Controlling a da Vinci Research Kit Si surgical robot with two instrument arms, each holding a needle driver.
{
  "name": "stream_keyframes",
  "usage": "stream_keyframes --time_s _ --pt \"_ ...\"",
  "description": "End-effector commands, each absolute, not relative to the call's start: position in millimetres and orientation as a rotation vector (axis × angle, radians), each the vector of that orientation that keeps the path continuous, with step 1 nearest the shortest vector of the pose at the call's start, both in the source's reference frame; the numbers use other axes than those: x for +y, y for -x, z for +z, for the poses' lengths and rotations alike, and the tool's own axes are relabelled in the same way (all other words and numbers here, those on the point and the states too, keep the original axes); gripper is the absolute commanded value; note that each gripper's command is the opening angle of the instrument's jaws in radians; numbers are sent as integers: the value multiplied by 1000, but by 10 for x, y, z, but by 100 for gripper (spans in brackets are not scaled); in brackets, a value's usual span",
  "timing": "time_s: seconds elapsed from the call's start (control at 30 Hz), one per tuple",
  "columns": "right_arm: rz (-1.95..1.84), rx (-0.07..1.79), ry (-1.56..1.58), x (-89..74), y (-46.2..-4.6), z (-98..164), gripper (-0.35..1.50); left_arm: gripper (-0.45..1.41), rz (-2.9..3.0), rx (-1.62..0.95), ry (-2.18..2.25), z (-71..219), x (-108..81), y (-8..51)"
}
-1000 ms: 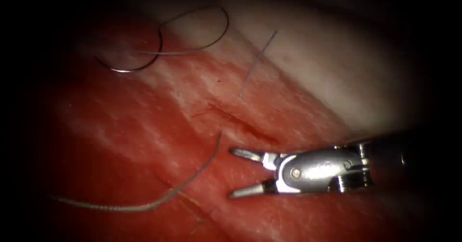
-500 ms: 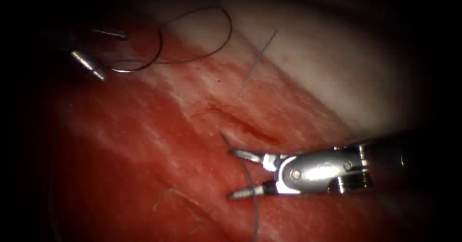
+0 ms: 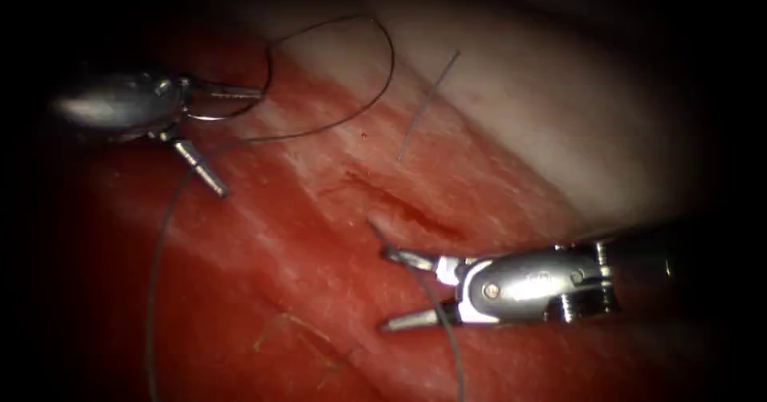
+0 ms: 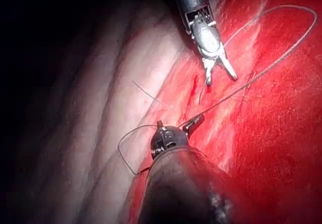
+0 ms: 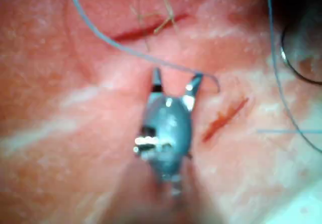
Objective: Wound Closure
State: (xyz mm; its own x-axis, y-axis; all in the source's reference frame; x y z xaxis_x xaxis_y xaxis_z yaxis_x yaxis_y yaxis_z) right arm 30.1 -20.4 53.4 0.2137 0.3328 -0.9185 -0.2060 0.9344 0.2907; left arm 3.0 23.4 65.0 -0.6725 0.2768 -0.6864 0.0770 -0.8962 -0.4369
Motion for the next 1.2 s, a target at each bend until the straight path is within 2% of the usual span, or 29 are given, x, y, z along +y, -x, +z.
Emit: stream_keyframes --time_s 0.03,0.2,0.27,0.33,0.57,0.77,0.87,1.0,1.2 --pt "374 1305 -117 -212 -307 538 148 63 2749 -685 1154 659 237 -37" --pt "374 1305 -116 -211 -307 539 148 44 2958 -612 768 664 292 -105" --pt "375 1304 -115 -211 -308 539 148 44 2949 -581 750 660 312 -117" --pt "374 1304 -115 -212 -308 539 148 31 2897 -507 790 650 338 -132" --pt "374 1304 -115 -212 -308 539 148 26 2883 -318 693 633 385 -153" --pt "376 1303 -115 -210 -308 540 148 27 2626 -459 1073 596 368 -113" --pt "378 1302 -115 -207 -307 540 148 27 2576 -631 1334 569 314 -62" --pt "378 1303 -115 -208 -307 540 148 29 2641 -593 1538 559 249 -7" --pt "378 1302 -116 -207 -305 541 148 27 2707 -553 1704 583 201 26"
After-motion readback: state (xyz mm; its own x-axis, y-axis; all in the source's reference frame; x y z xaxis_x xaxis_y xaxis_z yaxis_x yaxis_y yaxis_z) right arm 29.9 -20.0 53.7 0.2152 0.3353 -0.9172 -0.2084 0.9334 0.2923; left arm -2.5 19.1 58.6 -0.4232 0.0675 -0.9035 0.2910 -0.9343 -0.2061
